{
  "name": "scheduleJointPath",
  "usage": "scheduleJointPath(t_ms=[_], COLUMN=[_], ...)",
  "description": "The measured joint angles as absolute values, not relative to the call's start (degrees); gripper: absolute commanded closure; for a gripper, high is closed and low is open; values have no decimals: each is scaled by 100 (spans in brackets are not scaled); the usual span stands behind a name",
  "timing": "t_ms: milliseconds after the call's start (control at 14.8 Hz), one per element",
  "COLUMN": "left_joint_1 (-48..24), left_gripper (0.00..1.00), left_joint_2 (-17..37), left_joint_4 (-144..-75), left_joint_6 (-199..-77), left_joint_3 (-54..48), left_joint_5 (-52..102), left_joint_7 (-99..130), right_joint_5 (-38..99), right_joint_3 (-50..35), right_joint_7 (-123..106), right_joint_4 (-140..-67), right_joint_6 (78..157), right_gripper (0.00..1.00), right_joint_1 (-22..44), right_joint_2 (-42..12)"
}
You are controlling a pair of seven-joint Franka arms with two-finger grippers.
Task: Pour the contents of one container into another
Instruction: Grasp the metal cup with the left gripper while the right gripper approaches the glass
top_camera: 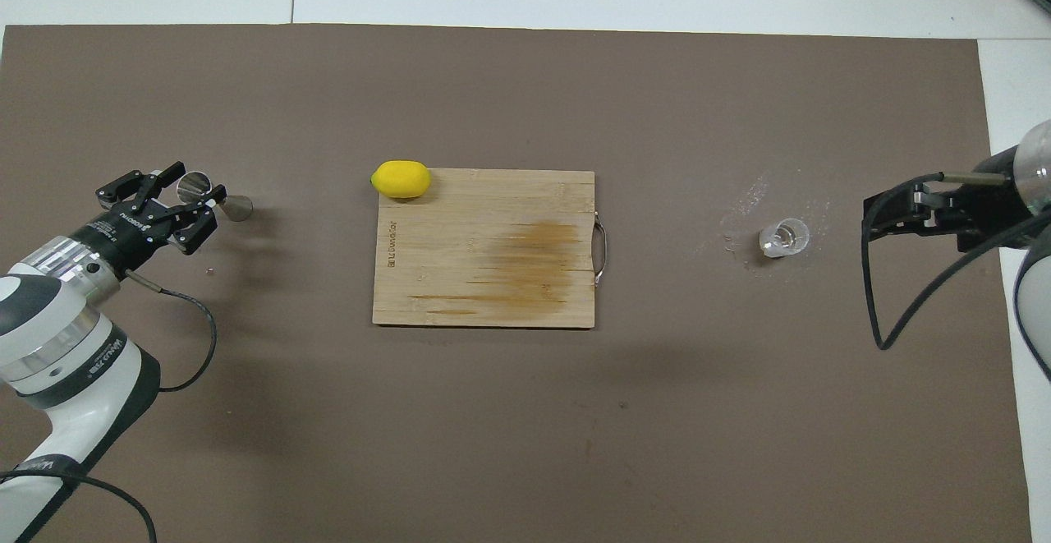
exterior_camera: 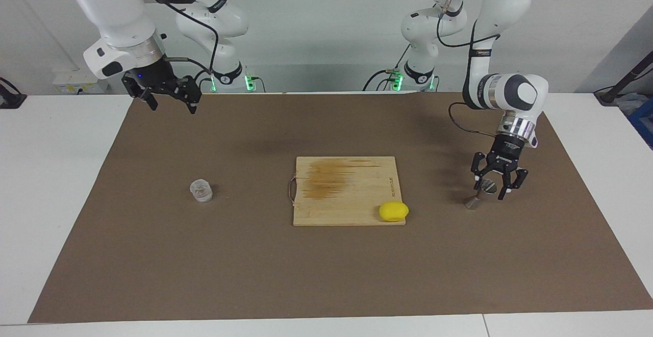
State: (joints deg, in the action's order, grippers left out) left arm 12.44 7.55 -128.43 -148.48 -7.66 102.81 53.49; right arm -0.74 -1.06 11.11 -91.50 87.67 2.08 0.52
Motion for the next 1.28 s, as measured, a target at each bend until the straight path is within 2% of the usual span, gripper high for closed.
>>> scheduleJointPath(t_ms=[135, 338, 541, 1284], left_joint_1=[1244, 1244, 1244, 1235], left_gripper=[29, 32, 34, 41], left_joint_2=[754, 754, 752, 658], left_joint_4=[-12848, -12867, -12867, -12871], left_joint_6=[-14855, -14860, -14864, -14876], left_joint_3=[-766, -766, -766, -781], left_joint_5=[10281, 10281, 10282, 10282], left_joint_7=[5349, 5349, 5349, 5350], right_joint_5=[-74, -72, -37, 1131], right_joint_3=[-96, -82, -71, -56], right_joint_7=[1111, 1386, 2051, 5958], right_joint_4=[-9151, -9151, -9152, -9484], right_joint_6=[8772, 8818, 8819, 8668], right_gripper=[4, 0, 0, 0], right_joint_1=[198, 84, -71, -348], right_joint_2=[53, 53, 52, 169])
